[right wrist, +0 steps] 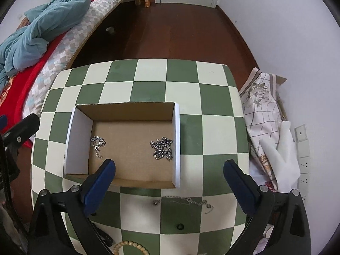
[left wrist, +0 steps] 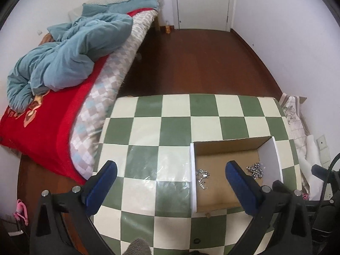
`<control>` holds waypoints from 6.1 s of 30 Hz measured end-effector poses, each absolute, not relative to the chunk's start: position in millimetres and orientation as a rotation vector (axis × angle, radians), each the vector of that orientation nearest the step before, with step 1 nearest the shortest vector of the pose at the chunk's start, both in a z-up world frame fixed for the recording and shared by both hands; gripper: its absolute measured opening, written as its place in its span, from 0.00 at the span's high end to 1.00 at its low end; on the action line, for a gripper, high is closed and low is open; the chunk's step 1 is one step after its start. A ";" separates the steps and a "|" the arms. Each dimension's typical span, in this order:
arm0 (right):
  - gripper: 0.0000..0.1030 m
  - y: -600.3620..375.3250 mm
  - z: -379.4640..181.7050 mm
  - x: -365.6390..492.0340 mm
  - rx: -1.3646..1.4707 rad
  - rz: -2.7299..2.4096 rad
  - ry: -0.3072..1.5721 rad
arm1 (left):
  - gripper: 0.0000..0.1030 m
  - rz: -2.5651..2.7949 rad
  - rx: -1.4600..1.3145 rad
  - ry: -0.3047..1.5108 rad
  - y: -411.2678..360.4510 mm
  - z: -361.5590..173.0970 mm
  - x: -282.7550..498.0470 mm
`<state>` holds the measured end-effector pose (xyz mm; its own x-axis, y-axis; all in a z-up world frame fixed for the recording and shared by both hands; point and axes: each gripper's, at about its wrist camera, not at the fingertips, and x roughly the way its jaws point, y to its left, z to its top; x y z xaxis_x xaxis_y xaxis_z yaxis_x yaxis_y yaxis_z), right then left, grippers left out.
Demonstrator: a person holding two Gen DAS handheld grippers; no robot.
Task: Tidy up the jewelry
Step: 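Open the right gripper to drop the chain bracelet into the box, then grasp the small silver ring pendant on the table with the right gripper, then carry the ring pendant with the right gripper over the box, then open the right gripper to drop the ring pendant into the box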
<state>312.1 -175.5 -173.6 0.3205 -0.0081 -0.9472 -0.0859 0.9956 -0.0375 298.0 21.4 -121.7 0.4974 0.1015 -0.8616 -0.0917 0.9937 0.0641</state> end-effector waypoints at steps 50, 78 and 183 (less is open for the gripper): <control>0.28 -231.4 -257.2 228.1 0.055 0.189 1.234 | 0.00 0.363 0.268 1.126 22.5 -202.0 203.1; 0.90 -201.7 -273.2 227.3 -0.057 0.109 1.203 | 0.00 0.283 0.223 1.177 22.7 -220.0 214.6; 0.25 -188.1 -197.1 386.5 0.019 0.148 1.281 | 0.21 0.040 -0.026 1.290 -6.0 -176.2 386.2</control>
<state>386.5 -188.1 -197.1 0.2780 0.1210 -0.9529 -0.0998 0.9903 0.0966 386.2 -6.0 -176.2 0.2770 0.0154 -0.9607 -0.0447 0.9990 0.0031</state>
